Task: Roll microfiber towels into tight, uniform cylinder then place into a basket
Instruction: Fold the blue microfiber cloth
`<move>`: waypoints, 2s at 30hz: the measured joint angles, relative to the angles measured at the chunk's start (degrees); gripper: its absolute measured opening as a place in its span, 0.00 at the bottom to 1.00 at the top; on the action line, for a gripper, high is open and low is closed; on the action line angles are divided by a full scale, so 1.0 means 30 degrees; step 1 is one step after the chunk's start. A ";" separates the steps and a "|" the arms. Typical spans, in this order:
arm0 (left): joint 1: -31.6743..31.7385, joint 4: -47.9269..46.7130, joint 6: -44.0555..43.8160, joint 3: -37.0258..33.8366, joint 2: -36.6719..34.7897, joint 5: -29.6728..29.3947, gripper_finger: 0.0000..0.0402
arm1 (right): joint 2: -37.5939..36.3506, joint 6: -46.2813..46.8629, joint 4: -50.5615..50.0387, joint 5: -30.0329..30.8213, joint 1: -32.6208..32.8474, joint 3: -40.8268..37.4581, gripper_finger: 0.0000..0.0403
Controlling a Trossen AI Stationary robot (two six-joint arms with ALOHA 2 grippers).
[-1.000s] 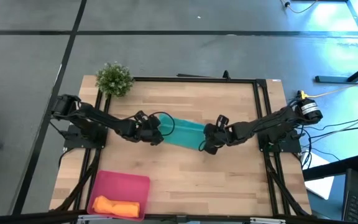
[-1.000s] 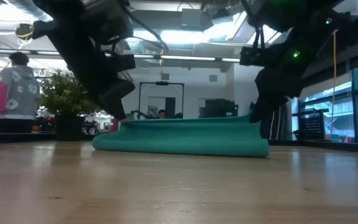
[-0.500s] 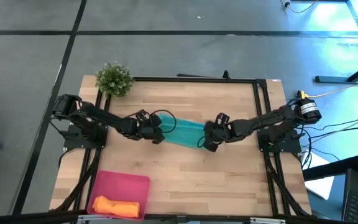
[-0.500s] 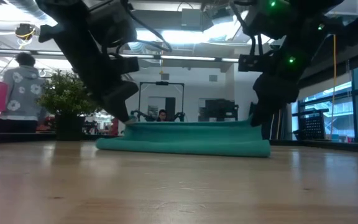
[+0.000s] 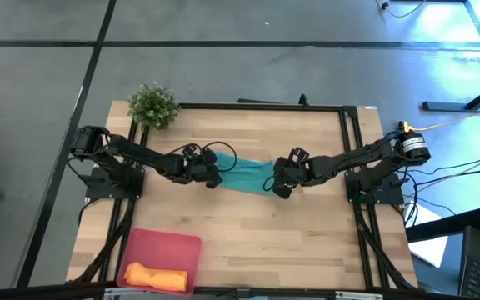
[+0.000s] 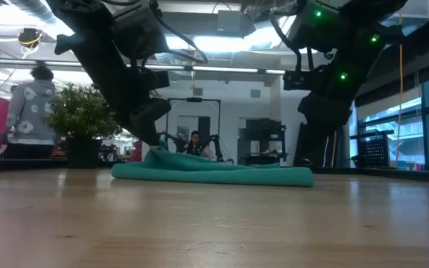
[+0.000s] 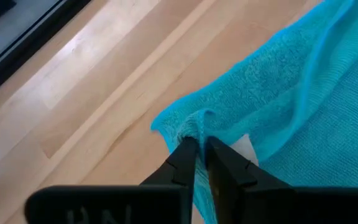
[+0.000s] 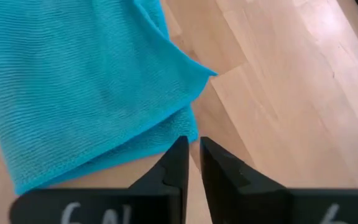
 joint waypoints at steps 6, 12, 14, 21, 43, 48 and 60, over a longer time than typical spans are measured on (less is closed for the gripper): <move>0.0253 0.0070 0.0137 0.0005 0.0000 0.0008 0.17 | -0.0007 -0.0030 0.0226 -0.0009 -0.0004 0.0000 0.21; 0.1002 0.1000 0.0460 0.0005 0.0000 -0.0179 0.26 | -0.0007 -0.1002 0.1619 -0.0752 -0.0004 0.0000 0.35; 0.1393 0.1228 0.0491 0.0002 0.0000 -0.0478 0.27 | -0.0007 -0.1801 0.2306 -0.1675 -0.0004 0.0000 0.37; 0.1585 0.1202 0.1304 0.0005 -0.0007 0.0445 0.27 | 0.0262 -0.3506 0.4533 -0.5281 0.0040 0.0000 0.39; -0.1676 -0.0032 0.3441 0.0245 0.0634 0.5355 0.27 | 0.3929 -0.0274 0.8456 -1.0497 0.1031 0.0005 0.34; -0.1343 -0.0766 0.3288 0.0234 0.1083 0.5355 0.27 | 0.3912 -0.0454 0.9318 -1.1453 0.1605 0.0424 0.34; -0.0686 -0.1178 0.3306 0.0252 0.1625 0.5479 0.27 | 0.3840 -0.2001 0.4139 -0.3528 0.1618 0.2805 0.34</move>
